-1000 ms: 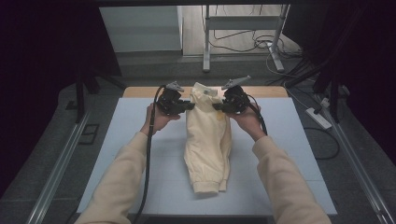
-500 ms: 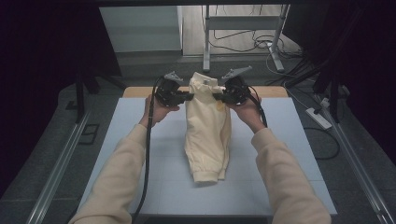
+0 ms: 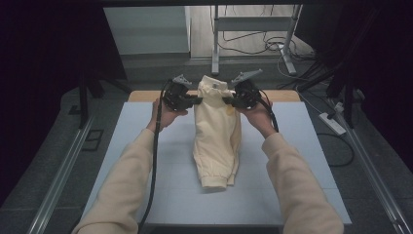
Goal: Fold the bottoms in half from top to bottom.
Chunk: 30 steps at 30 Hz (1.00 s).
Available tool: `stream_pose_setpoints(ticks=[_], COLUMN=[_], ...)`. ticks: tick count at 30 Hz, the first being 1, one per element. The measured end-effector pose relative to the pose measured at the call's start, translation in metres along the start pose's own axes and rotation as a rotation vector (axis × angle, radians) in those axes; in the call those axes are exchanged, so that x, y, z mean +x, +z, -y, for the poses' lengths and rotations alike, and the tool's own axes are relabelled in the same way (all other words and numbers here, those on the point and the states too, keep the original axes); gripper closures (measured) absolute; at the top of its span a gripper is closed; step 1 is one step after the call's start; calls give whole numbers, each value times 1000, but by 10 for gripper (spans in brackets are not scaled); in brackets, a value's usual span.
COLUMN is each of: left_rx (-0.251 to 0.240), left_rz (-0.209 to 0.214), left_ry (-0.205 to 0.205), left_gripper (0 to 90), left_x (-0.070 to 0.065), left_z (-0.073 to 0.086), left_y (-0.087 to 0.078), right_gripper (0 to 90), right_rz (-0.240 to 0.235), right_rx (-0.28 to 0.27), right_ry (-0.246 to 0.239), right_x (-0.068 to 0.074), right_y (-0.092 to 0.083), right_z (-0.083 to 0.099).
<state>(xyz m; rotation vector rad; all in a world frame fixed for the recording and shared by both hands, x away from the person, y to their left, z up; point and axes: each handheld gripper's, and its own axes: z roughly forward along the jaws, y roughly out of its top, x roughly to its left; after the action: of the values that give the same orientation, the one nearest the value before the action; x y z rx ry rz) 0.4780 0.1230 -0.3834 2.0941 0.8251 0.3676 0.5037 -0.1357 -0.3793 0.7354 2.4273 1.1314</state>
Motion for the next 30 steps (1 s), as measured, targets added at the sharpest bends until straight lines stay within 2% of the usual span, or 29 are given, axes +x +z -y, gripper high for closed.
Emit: stream_pose_setpoints(ticks=[3, 5, 12, 18, 30], left_rx=[-13, -8, 5, 9, 25], left_rz=[-14, -6, 8, 27, 58], left_ry=[7, 0, -18, -22, -22], left_gripper=[820, 819, 819, 819, 819], left_x=[1, 1, -2, -5, -15], left_z=[-6, -4, 14, 24, 43], left_y=[-6, -5, 4, 10, 21], right_gripper=[753, 753, 751, 747, 745], right_rz=[17, 20, 13, 10, -33], right_rx=[-29, -27, -5, 11, 21], right_ry=[-13, -22, -14, -21, -13], right_x=[0, 1, 6, 6, 6], right_y=[-6, -6, 5, 11, 19], right_z=[-11, -12, 4, 11, 36])
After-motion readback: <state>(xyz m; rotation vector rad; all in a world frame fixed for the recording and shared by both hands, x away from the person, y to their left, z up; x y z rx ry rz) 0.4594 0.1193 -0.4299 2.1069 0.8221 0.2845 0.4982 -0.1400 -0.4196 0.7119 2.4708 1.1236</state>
